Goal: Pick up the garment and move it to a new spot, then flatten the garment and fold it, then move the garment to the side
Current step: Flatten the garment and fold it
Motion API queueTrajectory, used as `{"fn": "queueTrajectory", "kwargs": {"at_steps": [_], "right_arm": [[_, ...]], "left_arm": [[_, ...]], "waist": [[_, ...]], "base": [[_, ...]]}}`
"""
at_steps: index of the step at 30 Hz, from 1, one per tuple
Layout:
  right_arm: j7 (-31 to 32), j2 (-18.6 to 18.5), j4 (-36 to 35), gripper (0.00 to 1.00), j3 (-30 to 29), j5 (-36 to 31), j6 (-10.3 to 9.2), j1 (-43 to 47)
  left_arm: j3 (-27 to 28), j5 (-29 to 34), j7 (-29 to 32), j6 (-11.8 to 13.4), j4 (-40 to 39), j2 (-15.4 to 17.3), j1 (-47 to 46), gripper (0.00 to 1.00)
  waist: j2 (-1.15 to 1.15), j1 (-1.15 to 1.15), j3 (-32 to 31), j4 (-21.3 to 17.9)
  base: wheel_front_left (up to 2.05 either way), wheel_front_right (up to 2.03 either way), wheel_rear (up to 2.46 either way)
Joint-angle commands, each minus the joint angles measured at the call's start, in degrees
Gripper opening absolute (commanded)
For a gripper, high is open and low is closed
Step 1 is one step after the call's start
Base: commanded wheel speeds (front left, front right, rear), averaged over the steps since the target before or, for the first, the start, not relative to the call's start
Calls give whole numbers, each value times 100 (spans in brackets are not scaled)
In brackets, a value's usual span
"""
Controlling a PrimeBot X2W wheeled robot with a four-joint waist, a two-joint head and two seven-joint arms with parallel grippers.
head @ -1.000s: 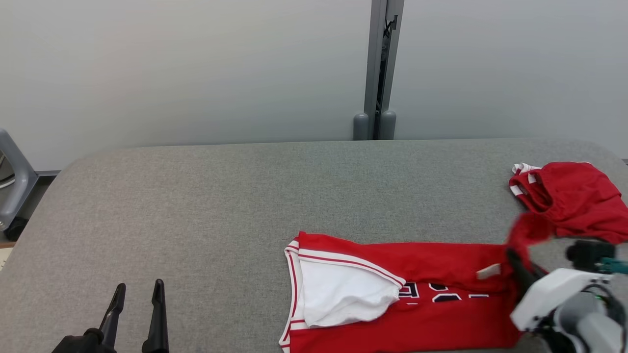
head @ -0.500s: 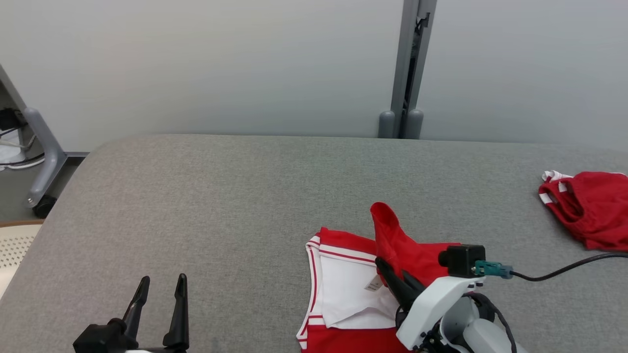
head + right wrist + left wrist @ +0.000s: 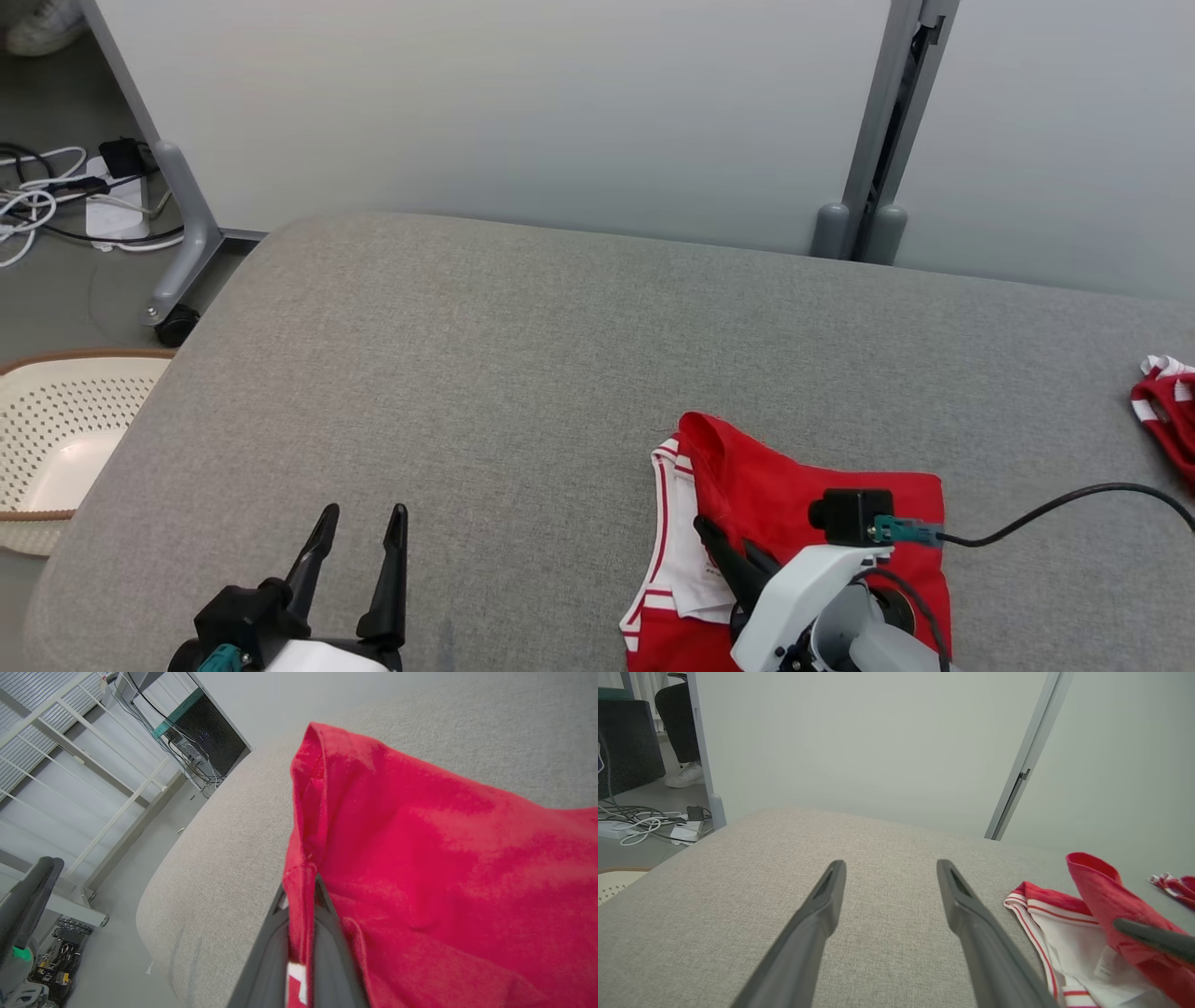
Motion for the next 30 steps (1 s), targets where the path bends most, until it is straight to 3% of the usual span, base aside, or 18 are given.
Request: {"fn": "queueTrajectory", "kwargs": {"at_steps": [1, 5, 6, 7, 11, 16, 25, 30], "right_arm": [[-72, -25, 109, 0, 57, 92, 1, -65], [-262, -24, 462, 0, 312, 368, 1, -258], [-336, -23, 489, 8, 382, 436, 1, -308], [-378, -22, 517, 100, 457, 514, 1, -349], [-578, -29, 551, 100, 734, 701, 1, -533], [-799, -39, 645, 100, 657, 239, 1, -773], [-805, -554, -454, 100, -1317, -1274, 1, -59], [-806, -688, -990, 100, -2061, -1794, 1, 637]], "left_arm": [[-12, -48, -25, 20, 13, 20, -94, 100], [-50, -43, -25, 15, 68, 20, -181, 100], [-49, -41, -25, 12, 74, 21, -189, 100], [-42, -33, -25, 10, 84, 20, -191, 100], [46, 4, -25, -1, 104, 20, -147, 100], [164, 78, -25, -27, 85, 21, -38, 100], [340, 156, -25, -71, -29, 21, 146, 100], [415, 199, -25, -82, -100, 21, 212, 100]], "waist": [[0, 0, 13, 31], [0, 0, 26, 80], [0, 0, 26, 82], [0, 0, 24, 78], [0, 0, -4, -3], [0, 0, -83, -207], [0, 0, -144, -565], [0, 0, -153, -692]], "base": [[0, 0, 0], [0, 0, 0], [0, 0, 0], [0, 0, 0], [0, 0, 0], [0, 0, 0], [0, 0, 0], [0, 0, 0]]}}
